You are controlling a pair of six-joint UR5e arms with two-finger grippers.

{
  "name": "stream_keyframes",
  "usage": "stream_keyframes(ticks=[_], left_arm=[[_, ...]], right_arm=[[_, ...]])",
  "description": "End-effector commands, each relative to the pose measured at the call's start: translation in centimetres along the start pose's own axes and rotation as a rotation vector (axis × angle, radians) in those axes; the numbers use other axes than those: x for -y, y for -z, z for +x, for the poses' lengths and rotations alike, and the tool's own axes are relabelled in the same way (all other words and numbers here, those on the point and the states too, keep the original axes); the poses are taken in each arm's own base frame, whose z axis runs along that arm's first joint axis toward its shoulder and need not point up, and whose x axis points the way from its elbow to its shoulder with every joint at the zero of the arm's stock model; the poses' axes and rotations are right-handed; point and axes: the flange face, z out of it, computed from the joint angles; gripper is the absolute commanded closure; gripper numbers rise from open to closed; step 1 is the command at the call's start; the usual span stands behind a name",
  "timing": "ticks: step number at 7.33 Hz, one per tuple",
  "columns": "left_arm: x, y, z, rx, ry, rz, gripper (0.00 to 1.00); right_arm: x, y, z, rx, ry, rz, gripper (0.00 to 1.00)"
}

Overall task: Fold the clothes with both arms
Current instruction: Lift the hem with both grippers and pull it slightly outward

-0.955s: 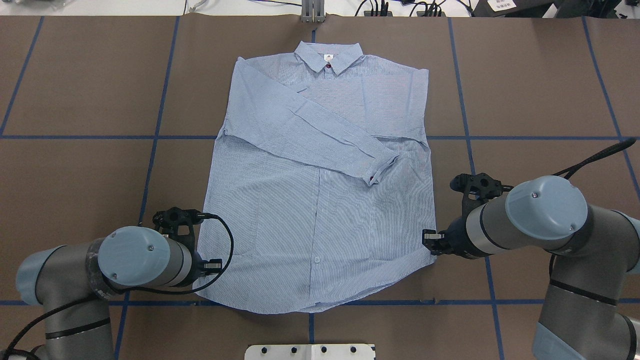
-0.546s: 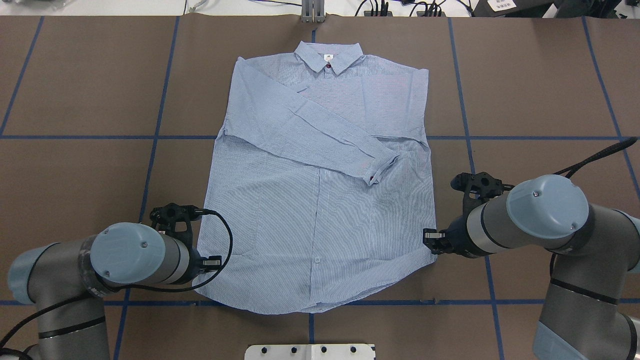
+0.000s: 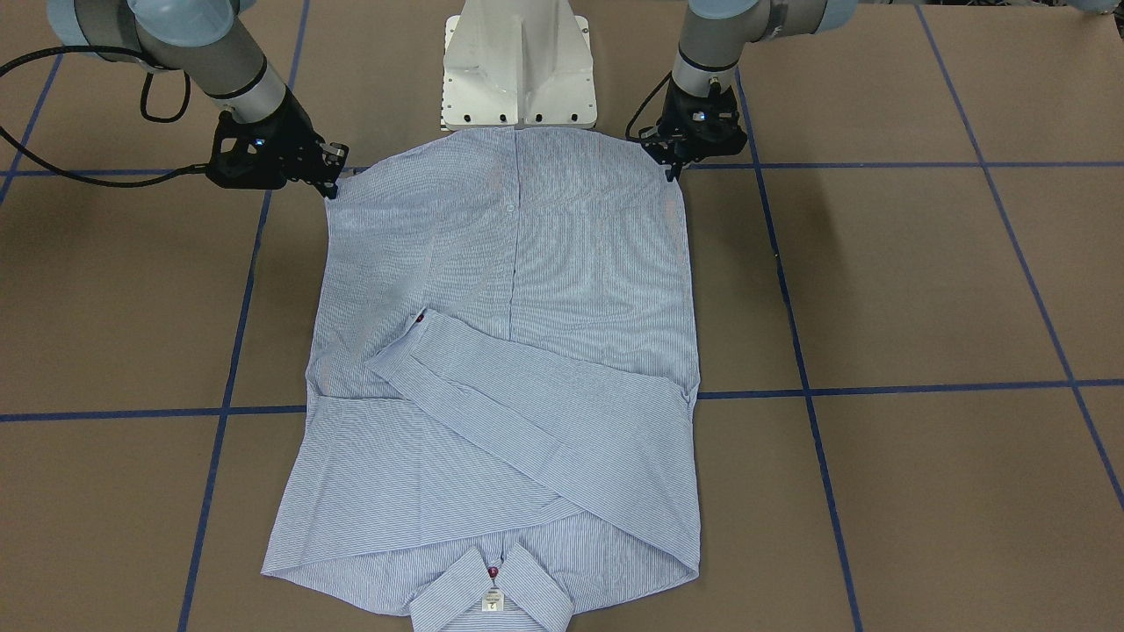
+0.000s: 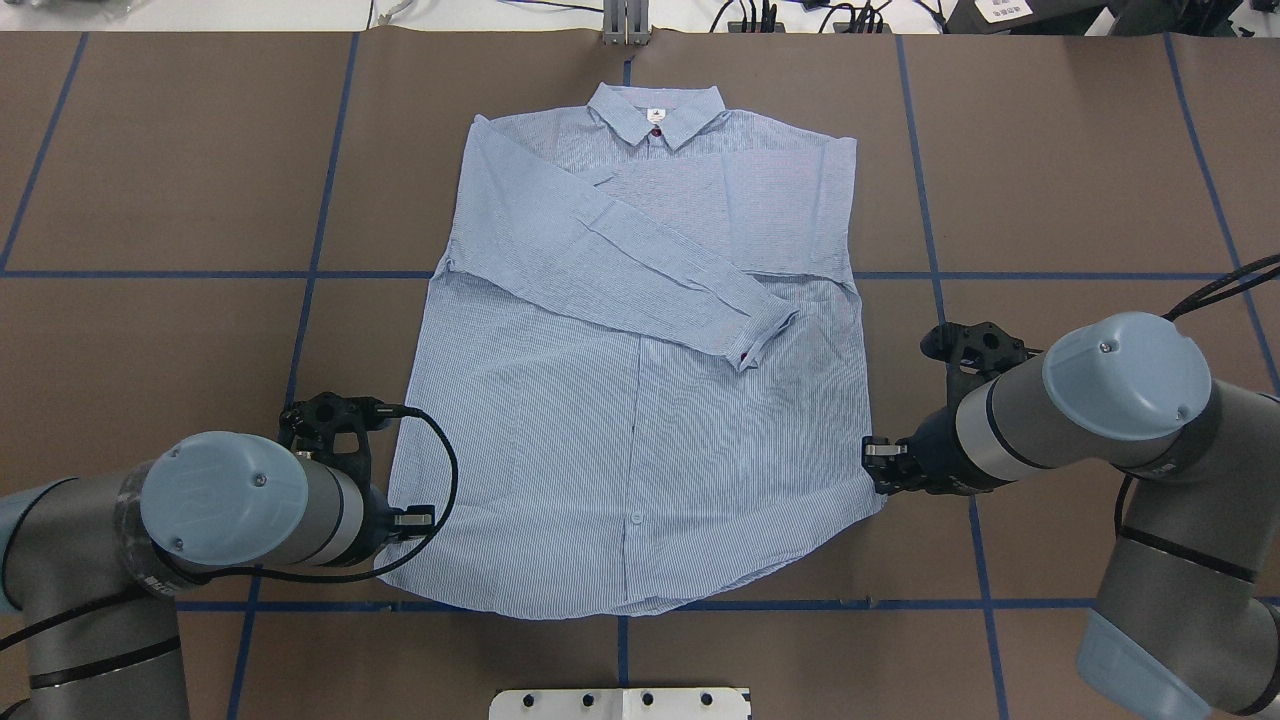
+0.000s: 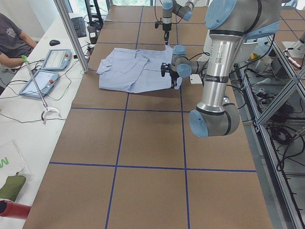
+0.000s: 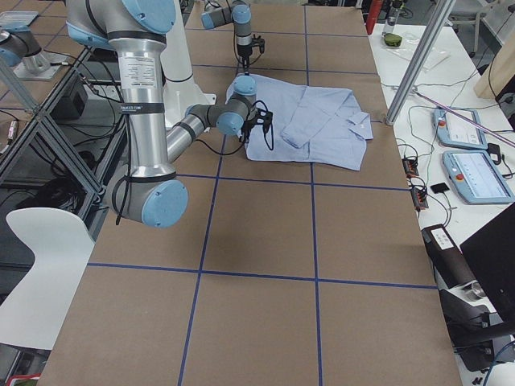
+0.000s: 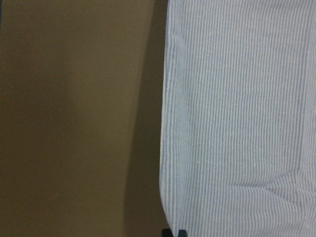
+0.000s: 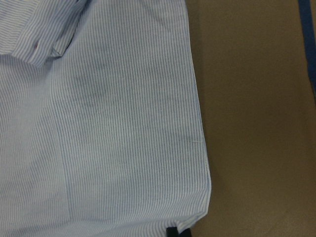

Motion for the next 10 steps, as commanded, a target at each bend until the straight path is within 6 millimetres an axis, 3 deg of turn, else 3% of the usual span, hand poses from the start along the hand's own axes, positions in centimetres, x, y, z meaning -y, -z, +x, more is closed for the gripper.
stream_keyframes(ticks=[1,3,6,10], left_arm=[[1.4,-0.6,-0.7,0.024,-0.015,0.014,1.0],[2.2,-0.8,-1.1,0.034,-0.004,0.021,1.0],[2.0,-0.3,-0.4,0.017,-0.01,0.016,1.0],[0.7,4.3,0.2,-0.079,-0.019,-0.04,1.0]], right_arm=[[0.5,0.4,0.2,0.003,-0.008,0.0,1.0],[0.8,0.4,0.4,-0.002,-0.016,0.003,1.0],[1.6,1.3,0.4,0.012,-0.028,0.008,1.0],[1.2,3.4,0.3,0.054,-0.025,-0.03,1.0]])
